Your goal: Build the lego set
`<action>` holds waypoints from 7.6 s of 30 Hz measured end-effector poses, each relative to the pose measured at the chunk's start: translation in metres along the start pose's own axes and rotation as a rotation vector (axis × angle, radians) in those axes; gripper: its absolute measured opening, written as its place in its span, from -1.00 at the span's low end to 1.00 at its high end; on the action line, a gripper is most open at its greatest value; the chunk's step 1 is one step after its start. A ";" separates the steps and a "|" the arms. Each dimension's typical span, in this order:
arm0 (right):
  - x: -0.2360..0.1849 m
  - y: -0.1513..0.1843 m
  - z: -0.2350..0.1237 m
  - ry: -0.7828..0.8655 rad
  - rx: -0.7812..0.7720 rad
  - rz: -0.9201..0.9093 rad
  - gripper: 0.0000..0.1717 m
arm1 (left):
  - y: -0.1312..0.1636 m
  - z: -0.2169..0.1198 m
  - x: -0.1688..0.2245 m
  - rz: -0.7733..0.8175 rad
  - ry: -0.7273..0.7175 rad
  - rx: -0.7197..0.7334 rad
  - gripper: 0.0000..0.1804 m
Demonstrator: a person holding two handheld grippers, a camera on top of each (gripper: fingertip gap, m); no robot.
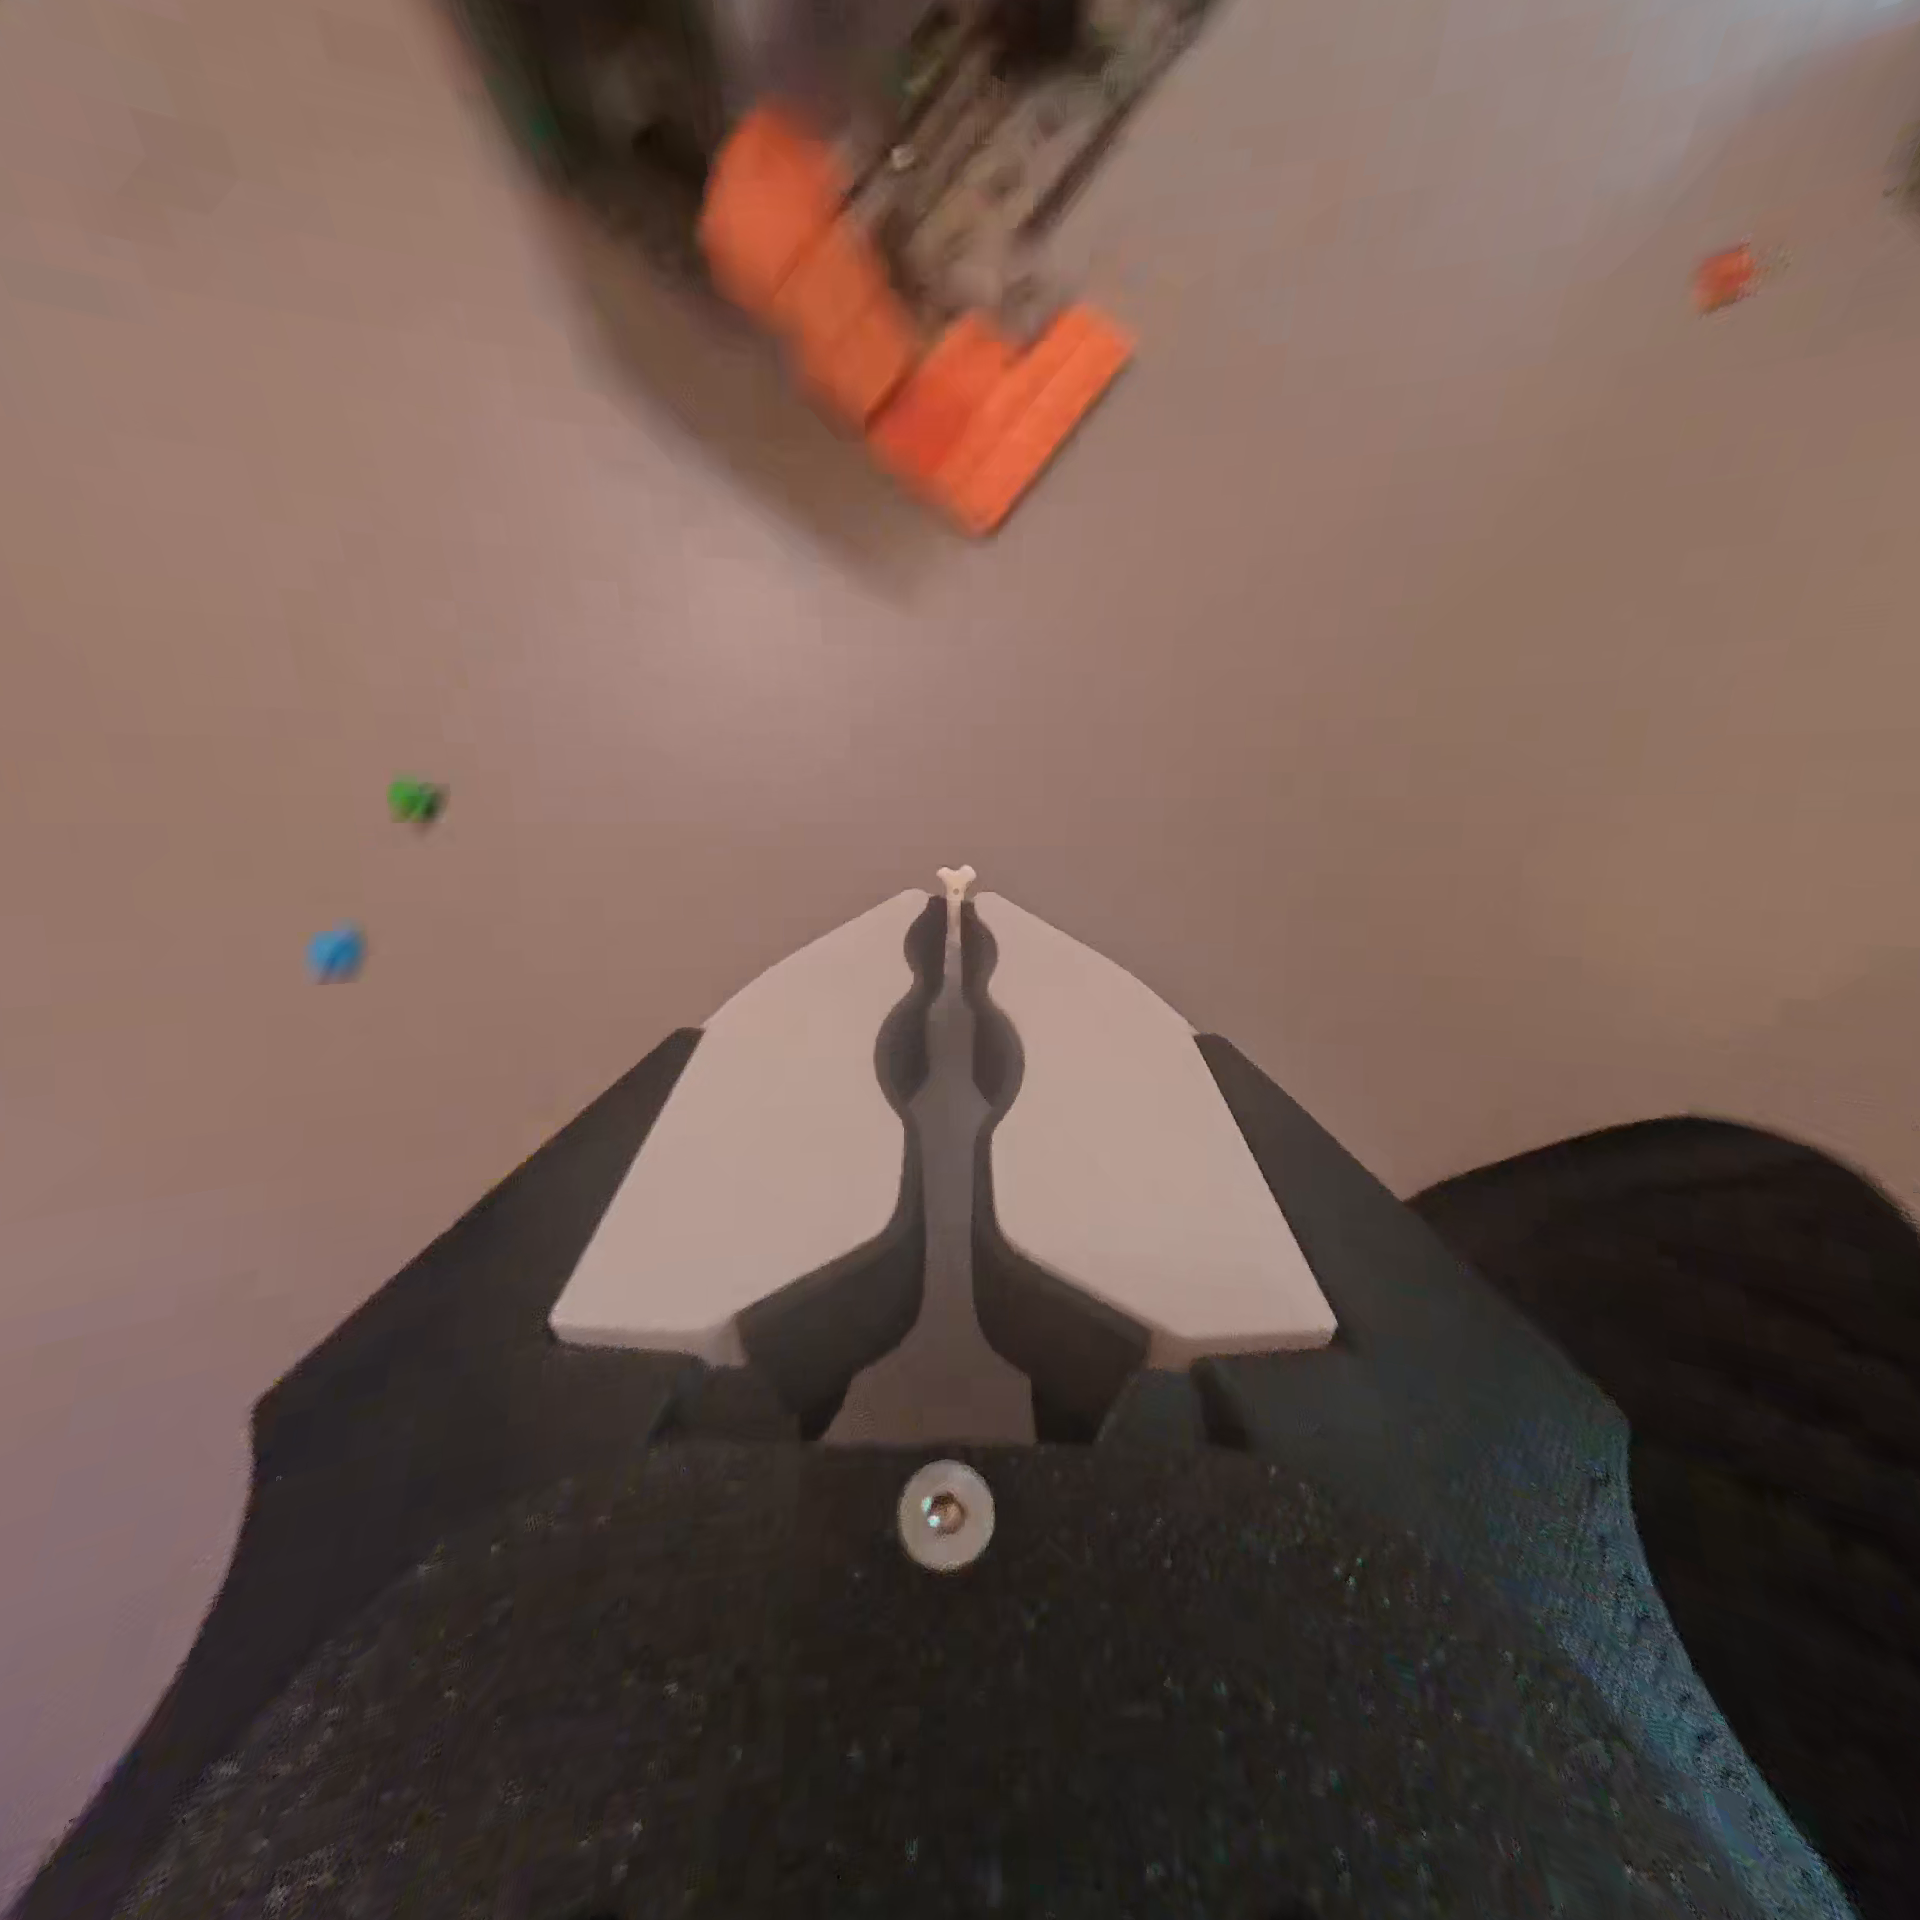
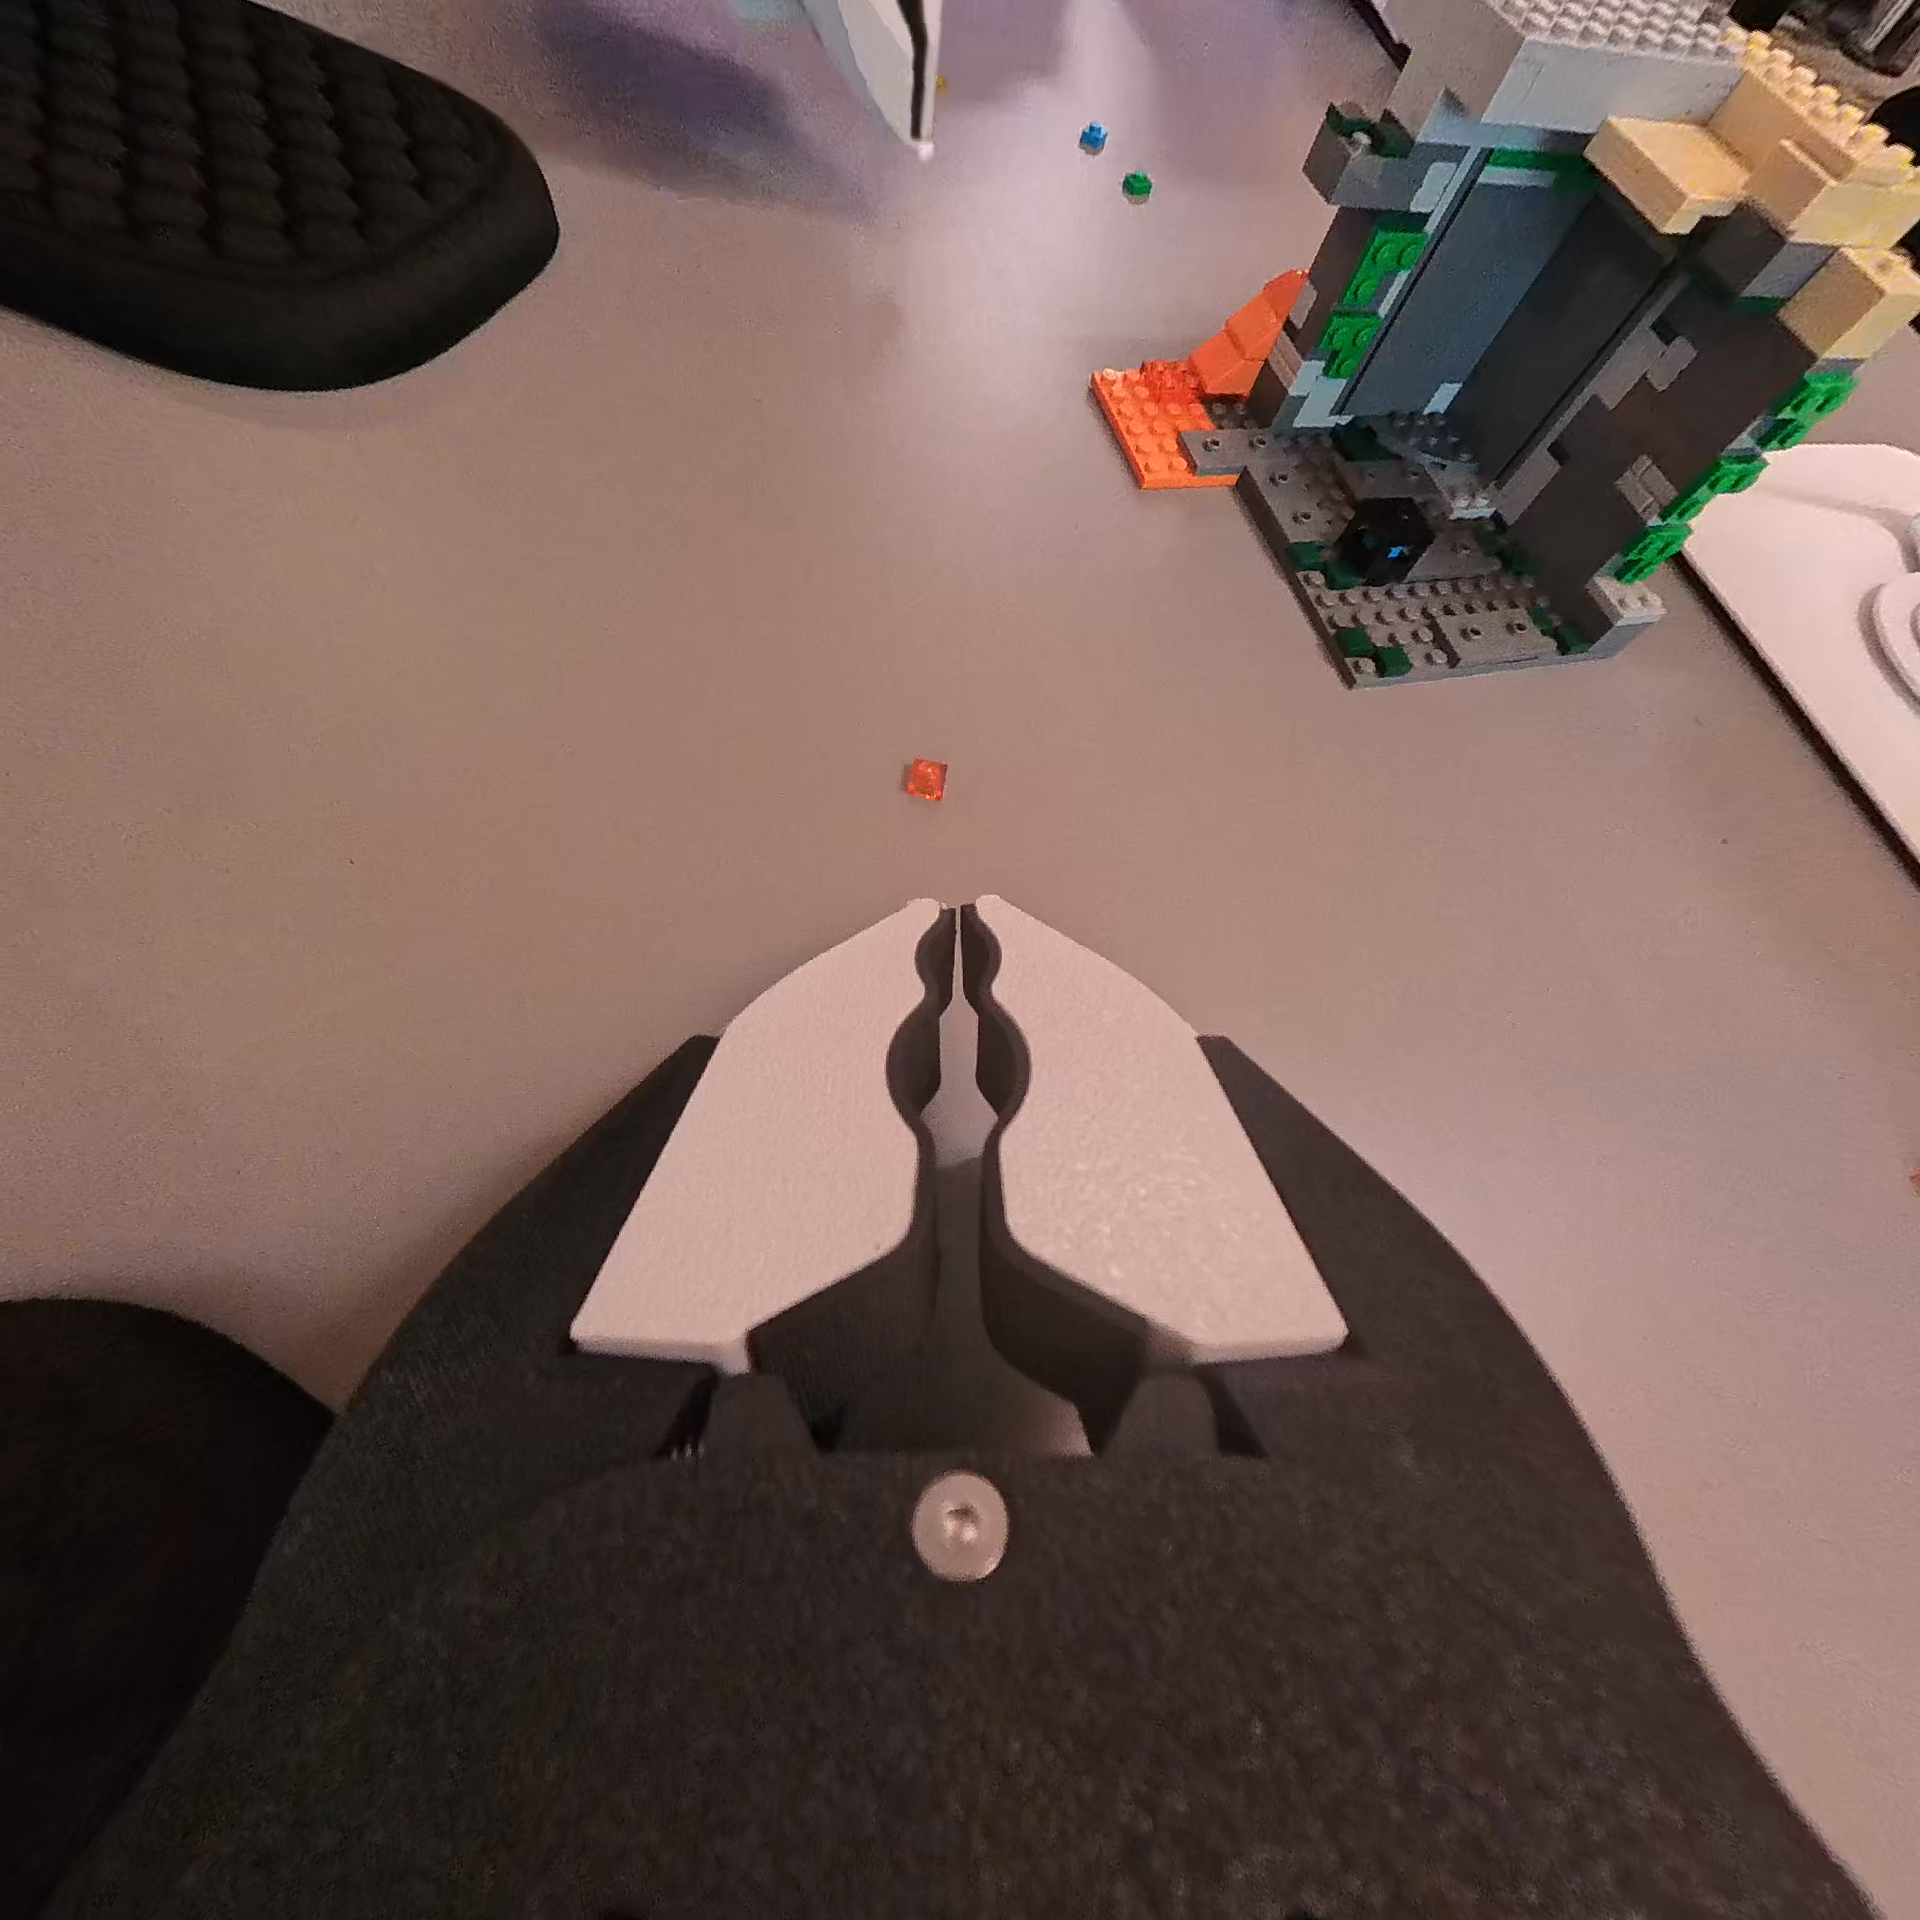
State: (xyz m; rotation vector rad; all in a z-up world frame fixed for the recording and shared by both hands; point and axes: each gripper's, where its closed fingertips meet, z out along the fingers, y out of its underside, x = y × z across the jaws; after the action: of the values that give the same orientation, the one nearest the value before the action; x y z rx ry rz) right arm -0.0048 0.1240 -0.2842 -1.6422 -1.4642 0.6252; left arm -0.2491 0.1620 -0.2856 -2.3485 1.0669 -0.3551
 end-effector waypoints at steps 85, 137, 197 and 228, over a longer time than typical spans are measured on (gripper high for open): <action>0.002 0.002 -0.003 0.012 -0.001 0.016 -1.00 | -0.017 0.017 0.026 0.254 0.089 -0.091 -0.92; 0.006 -0.016 0.047 -0.062 -0.085 -0.066 -1.00 | -0.110 0.091 0.145 0.559 0.283 -0.045 -0.79; 0.018 -0.016 0.009 -0.034 0.052 0.079 -1.00 | -0.127 0.103 0.174 0.615 0.380 -0.005 -0.92; 0.017 -0.002 0.015 -0.038 -0.024 0.038 -1.00 | -0.037 -0.013 -0.077 0.111 -0.053 -0.030 -0.80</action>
State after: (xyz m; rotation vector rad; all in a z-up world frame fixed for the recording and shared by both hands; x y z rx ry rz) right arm -0.0143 0.1437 -0.2880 -1.6882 -1.4763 0.6652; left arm -0.2825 0.2354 -0.2556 -2.3001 1.1789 -0.2360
